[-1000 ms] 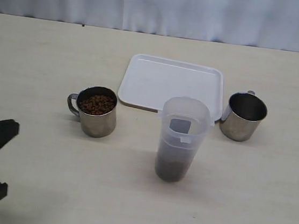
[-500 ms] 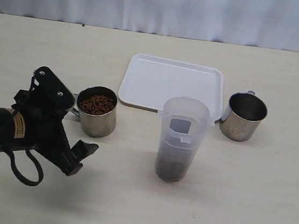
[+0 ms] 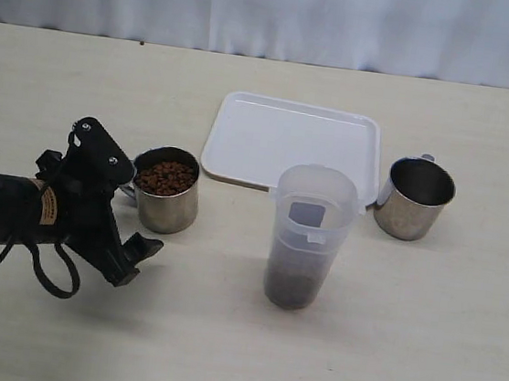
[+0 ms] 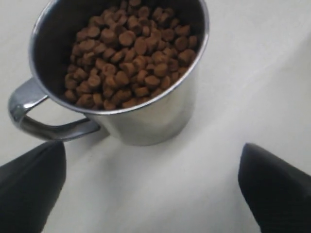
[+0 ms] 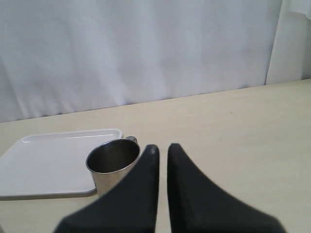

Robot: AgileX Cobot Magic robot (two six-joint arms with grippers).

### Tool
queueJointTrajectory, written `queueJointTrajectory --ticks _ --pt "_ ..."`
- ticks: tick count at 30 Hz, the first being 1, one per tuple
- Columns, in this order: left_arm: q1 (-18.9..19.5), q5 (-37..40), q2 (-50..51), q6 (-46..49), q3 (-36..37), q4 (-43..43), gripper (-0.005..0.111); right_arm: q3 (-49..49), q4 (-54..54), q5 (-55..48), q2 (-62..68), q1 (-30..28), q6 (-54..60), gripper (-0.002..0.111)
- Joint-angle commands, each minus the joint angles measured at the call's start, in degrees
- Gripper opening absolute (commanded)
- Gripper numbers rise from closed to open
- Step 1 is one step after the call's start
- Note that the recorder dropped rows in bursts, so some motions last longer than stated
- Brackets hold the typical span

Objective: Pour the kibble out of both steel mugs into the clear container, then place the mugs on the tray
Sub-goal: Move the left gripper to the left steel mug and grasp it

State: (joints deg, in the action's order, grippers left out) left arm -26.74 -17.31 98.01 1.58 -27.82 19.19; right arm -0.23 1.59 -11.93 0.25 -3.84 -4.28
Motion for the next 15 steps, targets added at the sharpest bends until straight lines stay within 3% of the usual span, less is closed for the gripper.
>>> queueJointTrajectory --ticks 1,8,15 --pt "0.2 -4.8 0.8 -0.6 -0.5 2.2 0.098 0.2 0.1 -0.2 -0.2 -0.3 0.5 0.005" --pt "0.4 -13.9 5.0 -1.0 -1.2 4.3 0.098 0.2 0.1 -0.2 -0.2 -0.3 0.5 0.005" --pt "5.1 -16.6 7.8 -3.4 -4.5 9.8 0.098 0.2 0.1 -0.2 -0.2 -0.3 0.5 0.005"
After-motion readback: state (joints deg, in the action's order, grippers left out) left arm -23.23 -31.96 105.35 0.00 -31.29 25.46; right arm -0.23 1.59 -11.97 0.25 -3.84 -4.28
